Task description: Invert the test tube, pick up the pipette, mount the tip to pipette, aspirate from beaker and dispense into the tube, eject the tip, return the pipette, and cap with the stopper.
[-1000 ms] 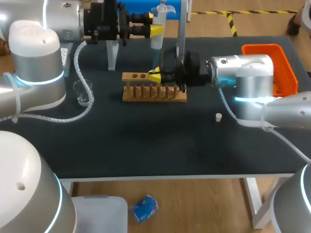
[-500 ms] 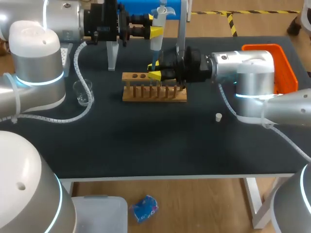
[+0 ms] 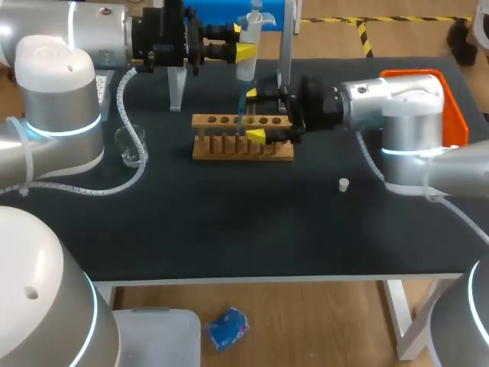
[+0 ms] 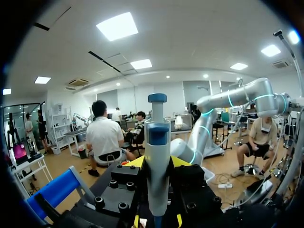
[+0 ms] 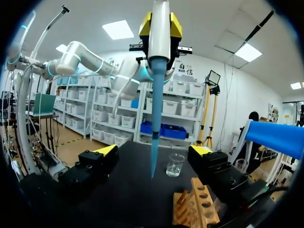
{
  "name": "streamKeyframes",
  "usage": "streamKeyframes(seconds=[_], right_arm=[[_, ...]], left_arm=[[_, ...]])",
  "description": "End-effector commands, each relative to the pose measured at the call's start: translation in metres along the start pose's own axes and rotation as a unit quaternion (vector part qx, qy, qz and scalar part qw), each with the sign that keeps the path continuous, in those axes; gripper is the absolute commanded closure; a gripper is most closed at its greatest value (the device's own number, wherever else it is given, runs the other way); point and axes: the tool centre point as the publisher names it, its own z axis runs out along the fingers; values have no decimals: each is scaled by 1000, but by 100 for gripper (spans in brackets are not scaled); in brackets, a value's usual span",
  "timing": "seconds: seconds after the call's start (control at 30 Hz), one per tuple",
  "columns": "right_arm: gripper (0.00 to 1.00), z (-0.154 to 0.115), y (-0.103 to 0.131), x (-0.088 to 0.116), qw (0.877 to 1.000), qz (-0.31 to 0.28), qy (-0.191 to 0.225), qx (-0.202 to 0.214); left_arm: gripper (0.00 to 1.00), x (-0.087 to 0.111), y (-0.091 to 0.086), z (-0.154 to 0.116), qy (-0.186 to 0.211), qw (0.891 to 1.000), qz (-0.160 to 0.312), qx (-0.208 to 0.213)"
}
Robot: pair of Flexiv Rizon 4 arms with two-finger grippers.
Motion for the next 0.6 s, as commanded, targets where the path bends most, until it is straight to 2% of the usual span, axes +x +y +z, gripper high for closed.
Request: streamKeyframes(seconds=[0.03, 0.27, 0.6], right_arm=[[0, -24, 0, 12, 1000, 9, -7, 21], [0, -44, -17, 20, 998, 0, -10, 65], [0, -44, -17, 20, 998, 0, -10, 65]], left_arm=[[100, 0, 0, -1, 0, 1000, 0, 0], [100, 0, 0, -1, 0, 1000, 0, 0], [100, 0, 0, -1, 0, 1000, 0, 0]])
